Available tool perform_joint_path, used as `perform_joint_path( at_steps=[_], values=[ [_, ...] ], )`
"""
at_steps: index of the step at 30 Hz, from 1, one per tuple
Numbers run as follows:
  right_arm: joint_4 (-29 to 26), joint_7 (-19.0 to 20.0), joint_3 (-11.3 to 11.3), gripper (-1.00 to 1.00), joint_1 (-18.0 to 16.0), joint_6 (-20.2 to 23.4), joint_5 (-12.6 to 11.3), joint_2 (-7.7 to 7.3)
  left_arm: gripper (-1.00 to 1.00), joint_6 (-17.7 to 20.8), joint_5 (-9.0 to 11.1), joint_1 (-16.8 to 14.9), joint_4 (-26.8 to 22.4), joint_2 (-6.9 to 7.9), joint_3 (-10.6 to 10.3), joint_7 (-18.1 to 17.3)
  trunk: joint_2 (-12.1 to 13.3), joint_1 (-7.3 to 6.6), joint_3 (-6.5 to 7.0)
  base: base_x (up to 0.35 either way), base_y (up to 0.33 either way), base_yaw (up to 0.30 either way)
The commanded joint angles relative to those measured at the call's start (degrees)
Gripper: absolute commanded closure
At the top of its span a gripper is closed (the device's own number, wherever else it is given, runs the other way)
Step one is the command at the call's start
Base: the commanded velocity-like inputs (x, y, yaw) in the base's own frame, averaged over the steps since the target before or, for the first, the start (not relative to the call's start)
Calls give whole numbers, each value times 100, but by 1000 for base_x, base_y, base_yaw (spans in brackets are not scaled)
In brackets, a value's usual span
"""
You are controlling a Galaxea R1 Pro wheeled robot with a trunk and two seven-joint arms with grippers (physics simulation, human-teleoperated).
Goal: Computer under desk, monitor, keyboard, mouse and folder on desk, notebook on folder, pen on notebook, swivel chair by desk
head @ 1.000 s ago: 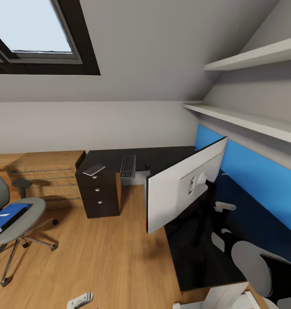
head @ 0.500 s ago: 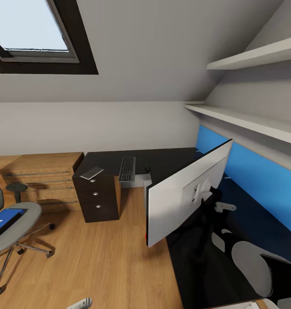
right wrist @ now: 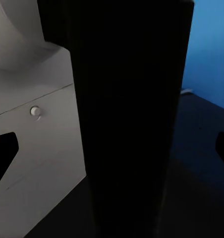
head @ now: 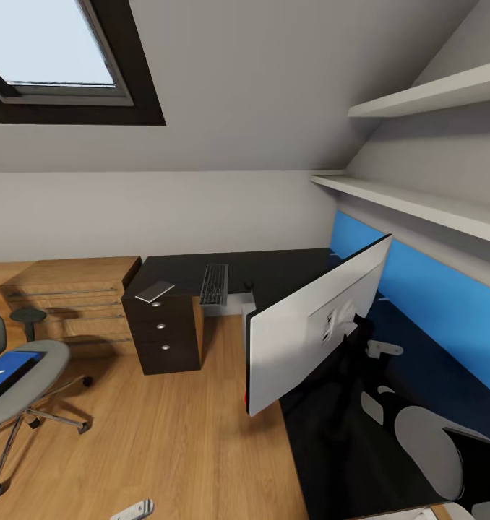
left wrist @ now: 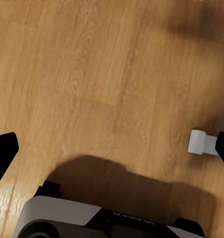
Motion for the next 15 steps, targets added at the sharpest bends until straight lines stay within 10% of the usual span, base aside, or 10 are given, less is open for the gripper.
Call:
perform_joint_path(
  at_steps=[1,15],
  values=[
    [8,-39,-19,-100,-6,-15,57,-2,-100,35,61,1,-16,-6,8,30,-7,2,-7,0,0,0],
    [8,-48,-19,-100,-6,11,52,-5,-100,34,68,1,-15,2,27,30,-87,46,-43,0,0,0]
  ],
)
